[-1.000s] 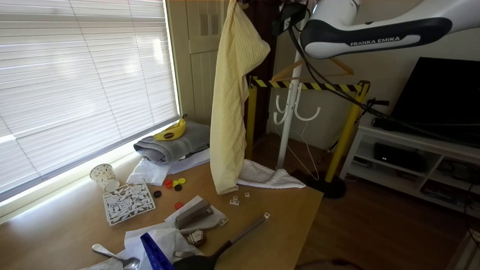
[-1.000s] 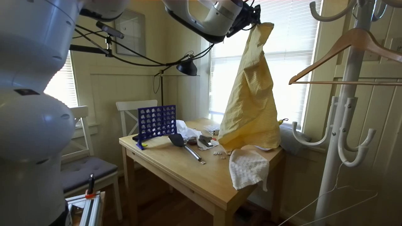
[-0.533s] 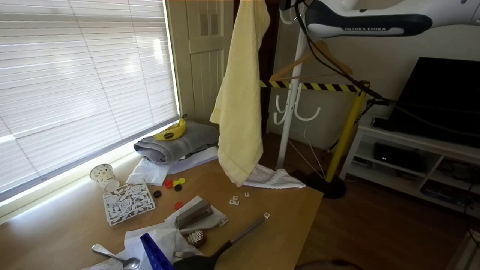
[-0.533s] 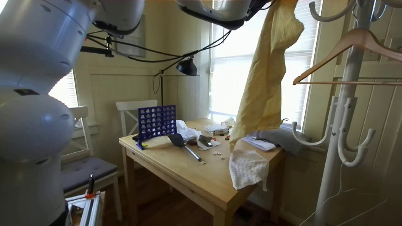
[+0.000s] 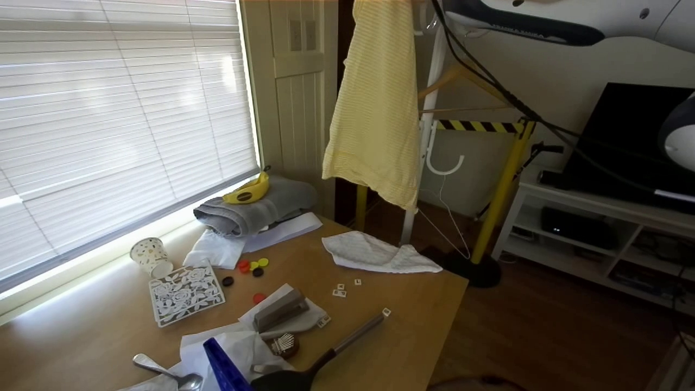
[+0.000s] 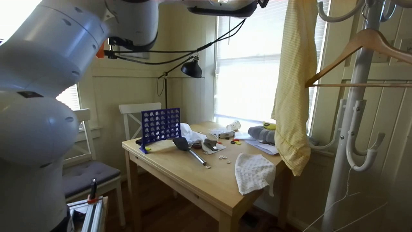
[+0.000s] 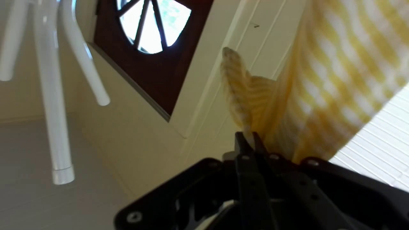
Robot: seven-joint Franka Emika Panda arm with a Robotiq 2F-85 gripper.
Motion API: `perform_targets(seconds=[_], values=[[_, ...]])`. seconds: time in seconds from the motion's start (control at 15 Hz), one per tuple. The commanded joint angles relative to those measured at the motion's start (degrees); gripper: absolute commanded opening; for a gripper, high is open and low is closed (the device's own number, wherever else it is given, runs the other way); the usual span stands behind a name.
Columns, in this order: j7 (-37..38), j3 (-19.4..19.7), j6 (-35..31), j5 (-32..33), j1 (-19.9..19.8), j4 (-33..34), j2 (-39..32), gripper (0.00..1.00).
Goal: Hang the yellow towel on the stand
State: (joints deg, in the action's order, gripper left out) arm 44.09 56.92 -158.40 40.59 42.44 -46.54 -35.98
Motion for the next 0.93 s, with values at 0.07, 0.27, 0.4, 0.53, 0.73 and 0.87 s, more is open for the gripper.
perform_targets(seconds=[0.07, 0.27, 0.4, 0.53, 0.73, 0.87], values=[[7.0, 9.3, 11.8, 4.4, 3.1, 4.3, -3.0, 0.0], [6.7, 10.7, 15.9, 4.1, 5.1, 2.6, -3.5, 0.0], [5.2, 9.8, 16.2, 3.1, 5.7, 1.5, -3.7, 0.0], [7.0, 8.8, 12.9, 2.2, 5.4, 1.4, -4.0, 0.0], [5.5, 8.2, 14.2, 2.0, 5.2, 1.7, -4.3, 0.02], [7.2, 8.4, 15.4, 1.5, 5.0, 2.1, -4.7, 0.0]])
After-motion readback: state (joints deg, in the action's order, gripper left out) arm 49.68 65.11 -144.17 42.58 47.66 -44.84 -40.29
